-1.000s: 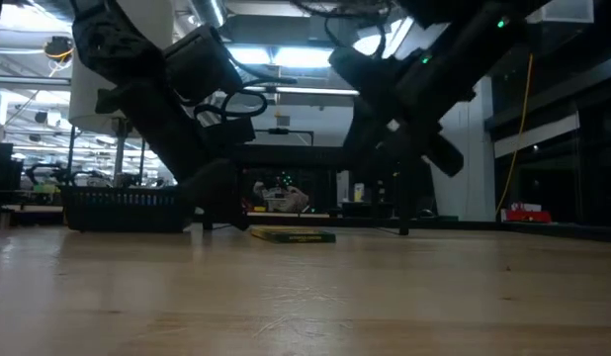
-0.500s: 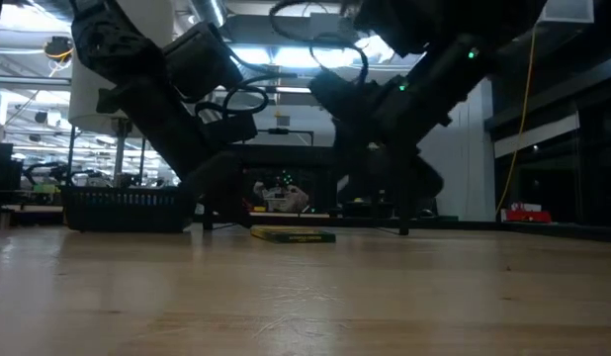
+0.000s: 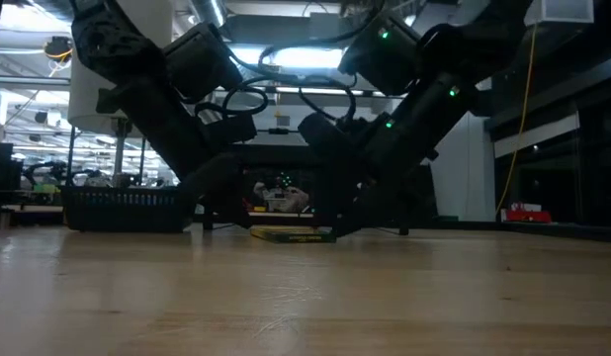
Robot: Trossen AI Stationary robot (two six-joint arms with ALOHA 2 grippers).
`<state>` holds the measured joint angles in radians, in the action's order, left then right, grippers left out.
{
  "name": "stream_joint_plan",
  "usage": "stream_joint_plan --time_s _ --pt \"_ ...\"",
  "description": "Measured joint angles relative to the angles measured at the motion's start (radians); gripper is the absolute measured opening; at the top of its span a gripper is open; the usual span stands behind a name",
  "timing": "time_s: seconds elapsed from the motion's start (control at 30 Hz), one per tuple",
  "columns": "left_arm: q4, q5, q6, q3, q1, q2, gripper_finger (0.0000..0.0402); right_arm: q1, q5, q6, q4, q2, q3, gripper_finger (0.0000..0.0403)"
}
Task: Pick & Place Office Desk Supplies
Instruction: Put the crayon box into the green bin
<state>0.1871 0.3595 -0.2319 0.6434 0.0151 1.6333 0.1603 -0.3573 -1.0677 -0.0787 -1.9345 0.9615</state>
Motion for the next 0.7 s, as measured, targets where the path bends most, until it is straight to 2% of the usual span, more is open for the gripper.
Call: stream_joint_plan --time_s 0.23,0.33,0.5,0.7 --pt "0.005 -0.012 -0.007 0.000 0.000 0.000 0.0008 -0.003 0.008 -0.005 -0.001 -0.002 0.000 0.0118" --pt "0.005 -0.012 -0.008 0.000 0.000 0.000 0.0008 -0.003 0.015 -0.002 -0.004 -0.002 0.000 0.0087" --pt "0.004 -0.012 -0.008 0.000 0.000 0.000 0.0011 -0.003 0.014 0.019 -0.005 -0.002 0.000 0.0011" --pt "0.004 -0.012 -0.009 0.000 0.000 0.000 0.0008 -0.003 0.021 0.032 -0.007 -0.001 0.000 0.0003"
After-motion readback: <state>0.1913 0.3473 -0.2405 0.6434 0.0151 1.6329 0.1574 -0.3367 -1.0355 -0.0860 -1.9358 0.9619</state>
